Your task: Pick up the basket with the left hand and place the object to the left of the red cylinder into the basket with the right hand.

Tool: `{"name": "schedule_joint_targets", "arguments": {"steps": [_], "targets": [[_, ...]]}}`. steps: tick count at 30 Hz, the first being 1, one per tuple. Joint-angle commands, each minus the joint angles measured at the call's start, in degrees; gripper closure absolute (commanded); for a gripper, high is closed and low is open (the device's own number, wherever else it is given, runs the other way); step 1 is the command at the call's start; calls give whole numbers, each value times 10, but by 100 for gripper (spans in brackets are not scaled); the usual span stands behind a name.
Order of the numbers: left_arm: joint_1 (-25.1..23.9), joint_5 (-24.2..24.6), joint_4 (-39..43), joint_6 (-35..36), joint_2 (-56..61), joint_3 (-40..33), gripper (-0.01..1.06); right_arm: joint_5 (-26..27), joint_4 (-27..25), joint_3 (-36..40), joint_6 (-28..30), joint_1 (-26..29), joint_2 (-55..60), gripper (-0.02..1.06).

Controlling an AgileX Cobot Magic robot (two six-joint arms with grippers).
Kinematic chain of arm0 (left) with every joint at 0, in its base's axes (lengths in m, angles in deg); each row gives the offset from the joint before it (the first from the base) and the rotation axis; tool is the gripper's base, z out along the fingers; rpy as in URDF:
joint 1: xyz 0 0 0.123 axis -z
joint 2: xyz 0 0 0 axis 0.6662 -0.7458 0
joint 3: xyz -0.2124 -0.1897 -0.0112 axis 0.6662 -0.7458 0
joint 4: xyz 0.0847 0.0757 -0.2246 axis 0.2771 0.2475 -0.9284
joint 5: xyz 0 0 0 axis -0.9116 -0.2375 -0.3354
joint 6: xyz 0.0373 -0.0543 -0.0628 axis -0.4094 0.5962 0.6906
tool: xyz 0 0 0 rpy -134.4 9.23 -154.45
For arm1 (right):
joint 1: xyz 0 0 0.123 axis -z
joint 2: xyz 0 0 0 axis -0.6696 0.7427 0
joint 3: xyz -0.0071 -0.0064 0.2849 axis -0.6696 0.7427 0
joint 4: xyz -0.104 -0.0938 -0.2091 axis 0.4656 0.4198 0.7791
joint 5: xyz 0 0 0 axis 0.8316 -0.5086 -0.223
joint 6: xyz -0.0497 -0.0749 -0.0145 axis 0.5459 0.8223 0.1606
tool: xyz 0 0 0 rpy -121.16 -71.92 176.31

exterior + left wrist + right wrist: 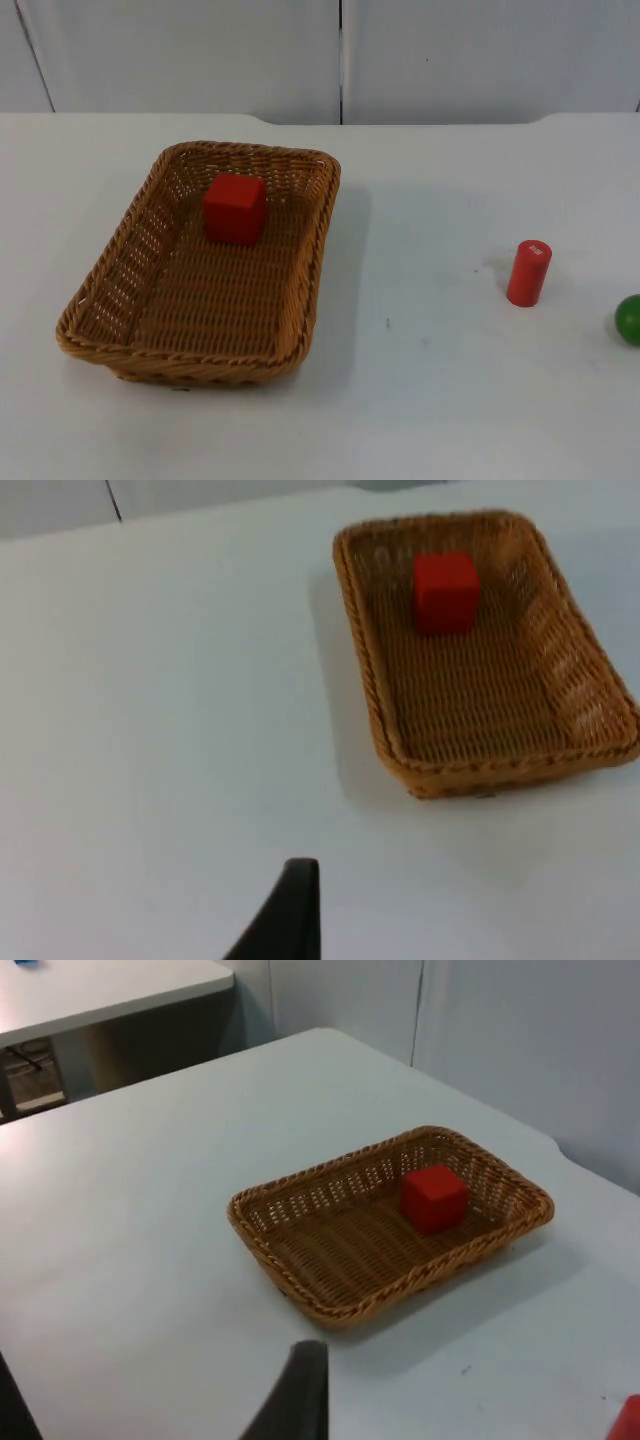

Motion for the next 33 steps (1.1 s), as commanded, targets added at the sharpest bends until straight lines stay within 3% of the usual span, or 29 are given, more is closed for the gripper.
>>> {"name": "schedule_joint_targets", "arguments": {"steps": [1, 13, 20, 26, 29, 33], "targets": [[1, -24, 11, 5, 1, -9, 10, -25, 6, 2, -7, 1, -19, 20], [1, -25, 49, 56, 1, -18, 10, -110, 78, 2, -101, 1, -134, 20], [1, -25, 49, 56, 1, -18, 10, -164, 80, 2, -113, 1, -210, 20], [1, -25, 49, 56, 1, -18, 10, -220, 110, 2, -138, 1, -216, 20], [1, -25, 49, 56, 1, -18, 10, -259, 151, 7, -185, 1, -216, 20], [1, -25, 49, 56, 1, -18, 10, -267, 167, 18, -207, 1, -216, 20]]}}
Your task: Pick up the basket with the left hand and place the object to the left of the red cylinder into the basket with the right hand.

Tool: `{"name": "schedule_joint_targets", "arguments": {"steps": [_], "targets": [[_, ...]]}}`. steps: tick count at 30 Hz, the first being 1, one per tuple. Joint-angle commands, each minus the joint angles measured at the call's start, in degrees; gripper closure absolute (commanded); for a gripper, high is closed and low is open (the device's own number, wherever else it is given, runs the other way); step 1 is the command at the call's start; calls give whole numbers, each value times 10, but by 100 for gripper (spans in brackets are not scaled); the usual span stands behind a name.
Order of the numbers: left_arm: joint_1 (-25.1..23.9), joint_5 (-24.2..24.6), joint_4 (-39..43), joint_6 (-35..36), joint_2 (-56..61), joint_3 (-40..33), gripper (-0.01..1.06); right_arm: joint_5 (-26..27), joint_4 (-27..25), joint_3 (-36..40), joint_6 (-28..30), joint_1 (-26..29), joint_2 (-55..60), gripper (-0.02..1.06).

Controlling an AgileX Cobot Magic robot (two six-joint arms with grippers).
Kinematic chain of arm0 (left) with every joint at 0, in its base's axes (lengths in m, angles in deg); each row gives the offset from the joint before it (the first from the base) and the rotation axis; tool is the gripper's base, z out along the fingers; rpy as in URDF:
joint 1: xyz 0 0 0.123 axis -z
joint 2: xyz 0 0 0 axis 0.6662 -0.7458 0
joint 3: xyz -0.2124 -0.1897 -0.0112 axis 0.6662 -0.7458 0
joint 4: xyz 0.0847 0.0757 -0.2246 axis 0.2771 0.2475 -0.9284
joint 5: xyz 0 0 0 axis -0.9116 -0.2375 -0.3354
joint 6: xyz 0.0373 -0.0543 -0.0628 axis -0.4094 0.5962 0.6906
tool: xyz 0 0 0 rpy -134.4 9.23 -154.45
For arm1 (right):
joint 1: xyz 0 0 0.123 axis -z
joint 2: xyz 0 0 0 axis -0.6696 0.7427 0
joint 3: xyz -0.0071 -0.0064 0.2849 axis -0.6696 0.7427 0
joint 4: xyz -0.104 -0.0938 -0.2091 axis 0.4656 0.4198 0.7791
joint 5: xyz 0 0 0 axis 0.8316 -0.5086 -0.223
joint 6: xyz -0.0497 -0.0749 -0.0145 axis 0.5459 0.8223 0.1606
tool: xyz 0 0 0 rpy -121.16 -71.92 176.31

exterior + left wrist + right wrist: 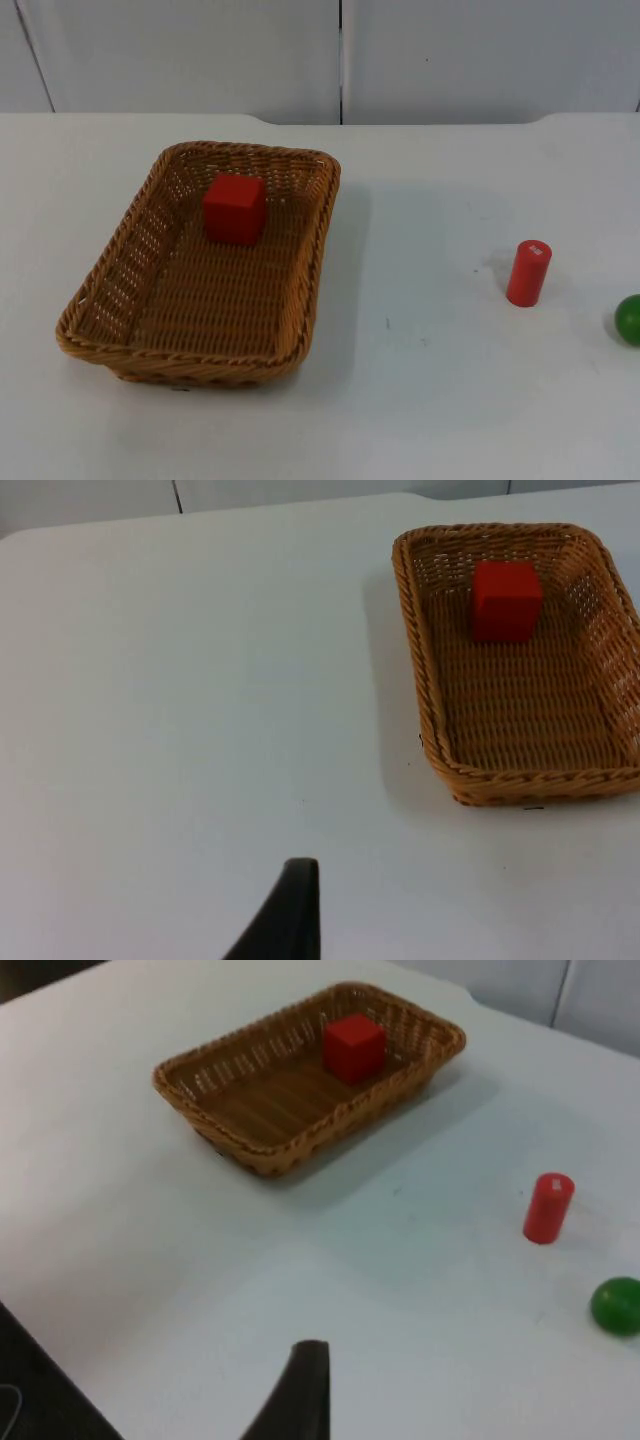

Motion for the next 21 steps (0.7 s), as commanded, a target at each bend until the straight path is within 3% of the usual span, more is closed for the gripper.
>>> {"name": "schedule_joint_targets", "arguments": {"steps": [1, 21], "targets": [[1, -6, 2, 5, 1, -3, 10, -2, 16, 16, -14, 1, -2, 20], [1, -6, 2, 5, 1, -3, 10, -2, 31, 16, -28, 1, -2, 20]]}}
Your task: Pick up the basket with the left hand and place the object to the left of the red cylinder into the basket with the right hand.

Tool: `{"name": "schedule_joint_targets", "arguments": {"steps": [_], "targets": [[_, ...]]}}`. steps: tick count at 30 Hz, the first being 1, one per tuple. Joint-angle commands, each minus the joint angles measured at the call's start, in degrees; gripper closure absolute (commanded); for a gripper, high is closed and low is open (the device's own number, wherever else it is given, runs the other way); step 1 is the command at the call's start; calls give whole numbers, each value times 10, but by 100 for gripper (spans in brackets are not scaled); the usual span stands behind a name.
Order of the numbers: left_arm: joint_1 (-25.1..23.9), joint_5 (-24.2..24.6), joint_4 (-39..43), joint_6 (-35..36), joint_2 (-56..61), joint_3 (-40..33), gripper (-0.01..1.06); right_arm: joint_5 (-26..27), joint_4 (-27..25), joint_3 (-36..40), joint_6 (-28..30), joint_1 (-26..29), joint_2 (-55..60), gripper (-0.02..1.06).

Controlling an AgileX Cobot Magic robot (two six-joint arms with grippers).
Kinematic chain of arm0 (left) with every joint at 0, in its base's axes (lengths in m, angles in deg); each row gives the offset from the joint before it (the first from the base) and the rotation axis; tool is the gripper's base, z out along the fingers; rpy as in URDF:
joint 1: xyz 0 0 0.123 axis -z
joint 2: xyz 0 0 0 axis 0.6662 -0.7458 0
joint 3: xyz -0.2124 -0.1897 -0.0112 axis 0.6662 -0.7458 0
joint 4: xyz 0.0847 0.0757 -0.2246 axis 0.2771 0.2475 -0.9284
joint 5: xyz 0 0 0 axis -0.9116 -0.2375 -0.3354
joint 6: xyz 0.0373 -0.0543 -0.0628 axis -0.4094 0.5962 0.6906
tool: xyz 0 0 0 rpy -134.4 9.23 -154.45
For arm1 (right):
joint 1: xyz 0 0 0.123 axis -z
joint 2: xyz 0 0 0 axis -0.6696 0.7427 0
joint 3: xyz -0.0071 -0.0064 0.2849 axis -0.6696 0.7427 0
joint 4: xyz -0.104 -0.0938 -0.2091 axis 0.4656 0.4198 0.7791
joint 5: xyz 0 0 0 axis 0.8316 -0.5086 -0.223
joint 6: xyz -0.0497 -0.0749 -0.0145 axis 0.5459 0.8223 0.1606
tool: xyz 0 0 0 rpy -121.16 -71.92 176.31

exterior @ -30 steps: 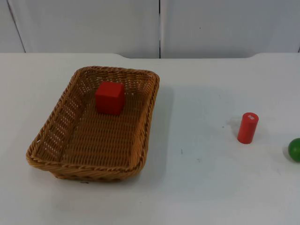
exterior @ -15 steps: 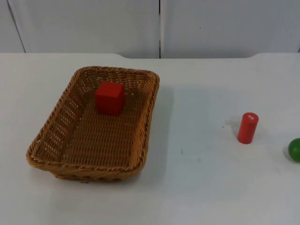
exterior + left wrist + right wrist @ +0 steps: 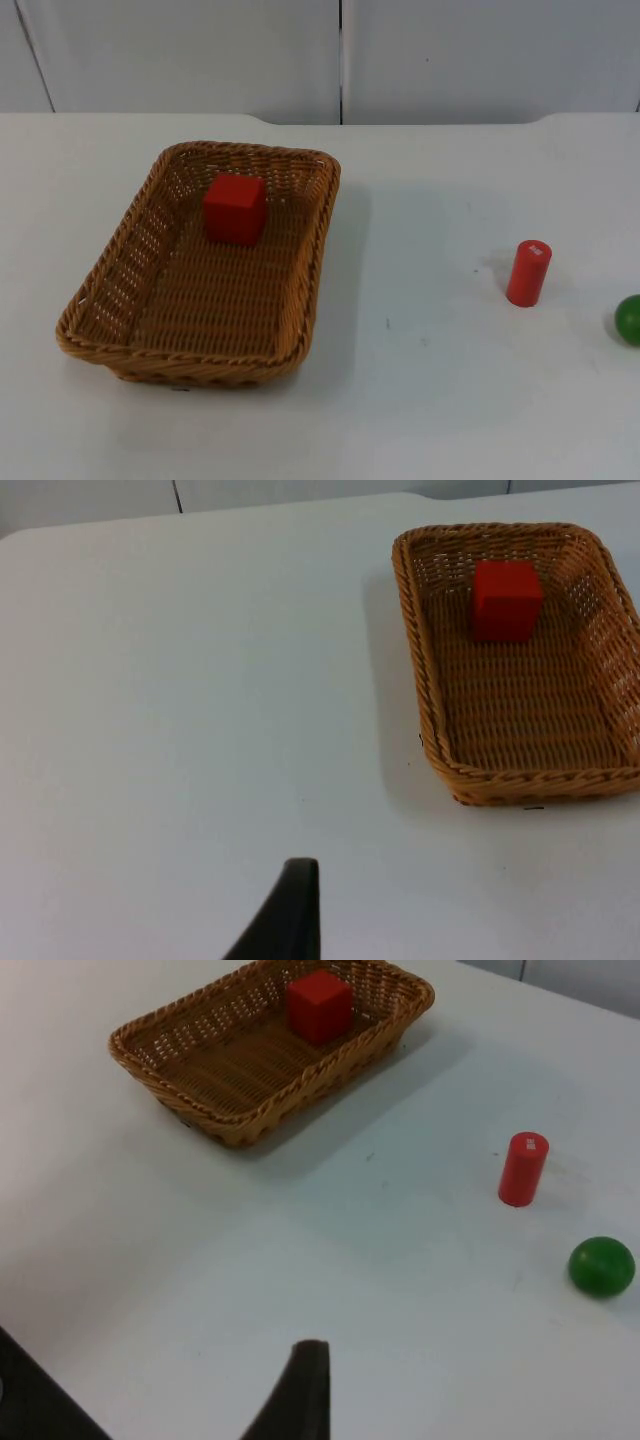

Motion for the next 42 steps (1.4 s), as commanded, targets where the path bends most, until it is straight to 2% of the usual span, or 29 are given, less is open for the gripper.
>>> {"name": "schedule_joint_targets", "arguments": {"steps": [1, 10, 13, 19, 21, 23, 24, 25, 42], "targets": [[1, -6, 2, 5, 1, -3, 10, 2, 8, 1, -9, 1, -2, 20], [1, -6, 2, 5, 1, -3, 10, 2, -5, 1, 12, 1, -2, 20], [1, -6, 2, 5, 1, -3, 1, 2, -5, 1, 12, 1, -2, 20], [1, -6, 2, 5, 1, -3, 0, 2, -5, 1, 11, 1, -2, 20], [1, -6, 2, 5, 1, -3, 0, 2, -5, 1, 11, 1, -2, 17], [1, -6, 2, 5, 1, -3, 0, 2, -5, 1, 11, 1, -2, 7], [1, -6, 2, 5, 1, -3, 0, 2, -5, 1, 11, 1, -2, 7], [1, -6, 2, 5, 1, -3, 0, 2, -4, 1, 11, 1, -2, -1], [1, -6, 2, 5, 1, -3, 0, 2, -4, 1, 11, 1, -2, -1]]}}
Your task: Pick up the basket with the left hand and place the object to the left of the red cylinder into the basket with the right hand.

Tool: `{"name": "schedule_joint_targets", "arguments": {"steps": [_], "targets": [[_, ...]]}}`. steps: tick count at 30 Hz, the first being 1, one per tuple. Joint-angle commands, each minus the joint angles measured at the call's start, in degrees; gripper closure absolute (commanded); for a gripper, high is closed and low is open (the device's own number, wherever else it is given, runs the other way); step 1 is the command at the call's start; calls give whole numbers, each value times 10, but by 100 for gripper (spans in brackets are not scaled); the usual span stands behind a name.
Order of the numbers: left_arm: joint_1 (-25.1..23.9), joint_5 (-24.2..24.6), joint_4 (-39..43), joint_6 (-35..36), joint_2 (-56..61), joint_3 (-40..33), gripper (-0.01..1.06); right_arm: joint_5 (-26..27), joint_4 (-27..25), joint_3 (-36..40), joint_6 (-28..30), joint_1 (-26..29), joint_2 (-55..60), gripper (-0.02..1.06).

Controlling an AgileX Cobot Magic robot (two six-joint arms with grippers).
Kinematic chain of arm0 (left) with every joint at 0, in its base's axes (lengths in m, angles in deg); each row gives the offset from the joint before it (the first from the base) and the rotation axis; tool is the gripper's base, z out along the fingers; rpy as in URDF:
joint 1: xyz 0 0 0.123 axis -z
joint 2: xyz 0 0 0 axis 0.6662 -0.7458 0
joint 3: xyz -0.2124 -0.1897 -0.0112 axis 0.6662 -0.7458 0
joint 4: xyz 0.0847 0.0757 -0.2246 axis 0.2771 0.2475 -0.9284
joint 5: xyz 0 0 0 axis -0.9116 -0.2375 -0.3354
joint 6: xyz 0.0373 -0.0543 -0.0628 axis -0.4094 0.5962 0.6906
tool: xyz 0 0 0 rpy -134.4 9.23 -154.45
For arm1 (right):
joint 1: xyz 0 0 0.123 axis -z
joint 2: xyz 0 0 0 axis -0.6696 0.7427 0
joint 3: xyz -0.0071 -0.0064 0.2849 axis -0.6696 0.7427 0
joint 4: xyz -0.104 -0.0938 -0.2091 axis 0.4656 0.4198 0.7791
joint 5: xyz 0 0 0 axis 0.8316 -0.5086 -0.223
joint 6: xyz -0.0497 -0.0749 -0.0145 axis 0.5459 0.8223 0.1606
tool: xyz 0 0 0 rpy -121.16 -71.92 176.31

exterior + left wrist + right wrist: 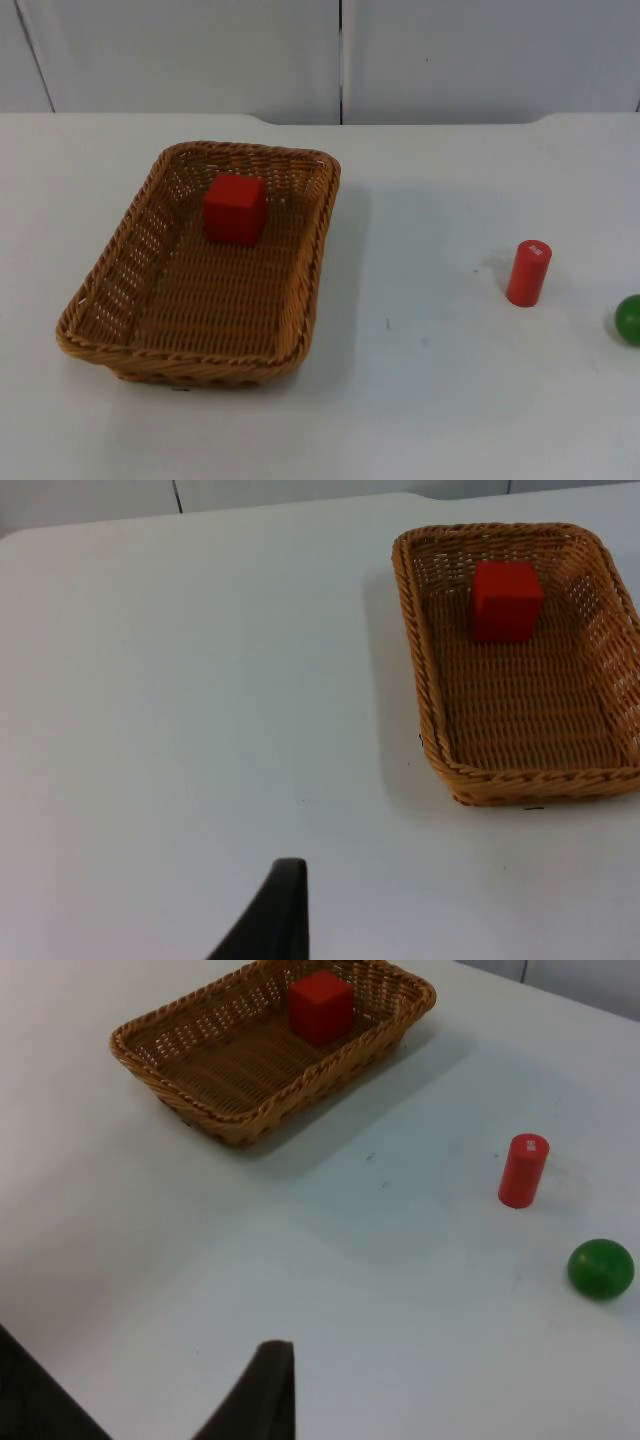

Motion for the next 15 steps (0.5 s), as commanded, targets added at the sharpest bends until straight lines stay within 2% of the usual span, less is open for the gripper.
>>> {"name": "schedule_joint_targets", "arguments": {"steps": [1, 15], "targets": [[1, -6, 2, 4, 1, -3, 0, 2, -2, 1, 7, 1, -2, -1], [1, -6, 2, 4, 1, -3, 0, 2, -2, 1, 7, 1, -2, -1]]}}
